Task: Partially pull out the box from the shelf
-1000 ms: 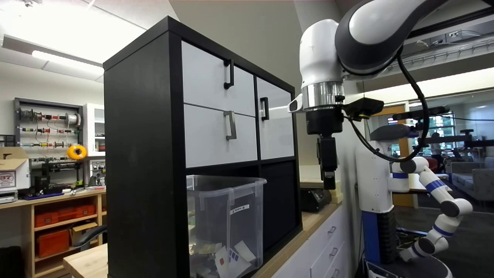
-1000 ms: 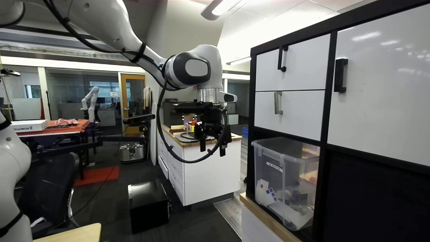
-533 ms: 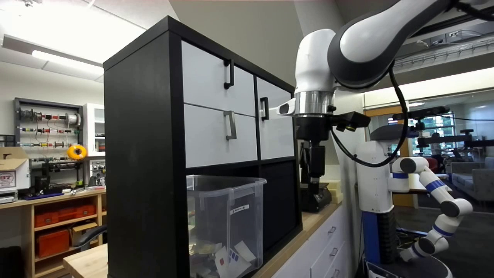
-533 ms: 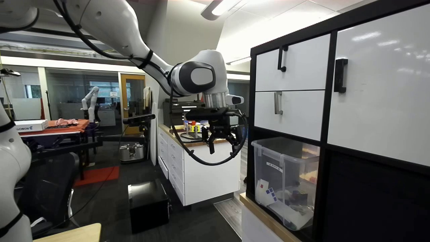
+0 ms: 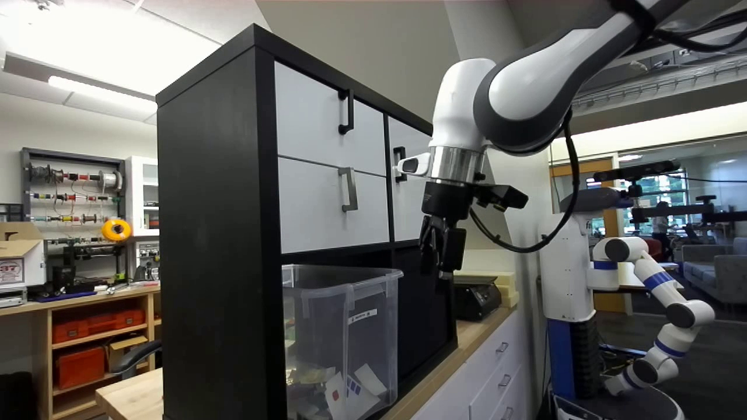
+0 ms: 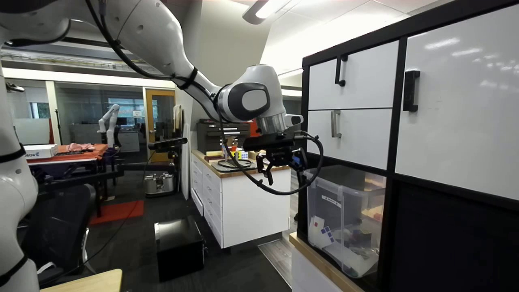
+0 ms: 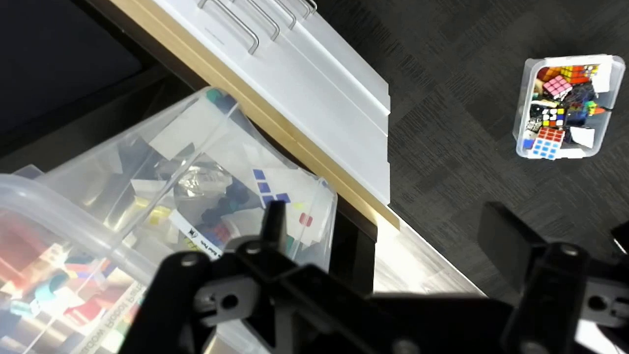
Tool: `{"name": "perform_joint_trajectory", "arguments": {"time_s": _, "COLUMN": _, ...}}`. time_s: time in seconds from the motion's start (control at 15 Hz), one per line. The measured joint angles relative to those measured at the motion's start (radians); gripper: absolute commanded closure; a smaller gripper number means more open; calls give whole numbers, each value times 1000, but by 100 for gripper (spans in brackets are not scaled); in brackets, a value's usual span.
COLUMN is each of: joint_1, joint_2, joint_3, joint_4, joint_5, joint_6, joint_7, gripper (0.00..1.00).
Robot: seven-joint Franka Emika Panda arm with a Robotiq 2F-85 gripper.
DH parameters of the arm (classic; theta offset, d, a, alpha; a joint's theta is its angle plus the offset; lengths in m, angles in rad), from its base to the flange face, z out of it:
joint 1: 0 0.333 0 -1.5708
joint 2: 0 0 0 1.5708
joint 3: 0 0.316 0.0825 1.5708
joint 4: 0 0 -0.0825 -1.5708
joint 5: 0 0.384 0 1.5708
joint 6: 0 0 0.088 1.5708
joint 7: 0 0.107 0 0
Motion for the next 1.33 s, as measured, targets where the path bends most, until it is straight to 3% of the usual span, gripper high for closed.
{"name": "perform_joint_trajectory", "arguments": {"time_s": 0.47, "joint_1": -7, "joint_2": 74, "joint_3": 2, "joint_4": 56, "joint_5": -2, "joint_6": 120, "joint_7": -137, "gripper": 0}}
{"name": "perform_joint_trajectory", "arguments": {"time_s": 1.33, "joint_1": -49, "joint_2": 166, "joint_3": 8, "joint_4": 52, "joint_5": 5, "joint_6": 435, "joint_7": -320, "gripper": 0}}
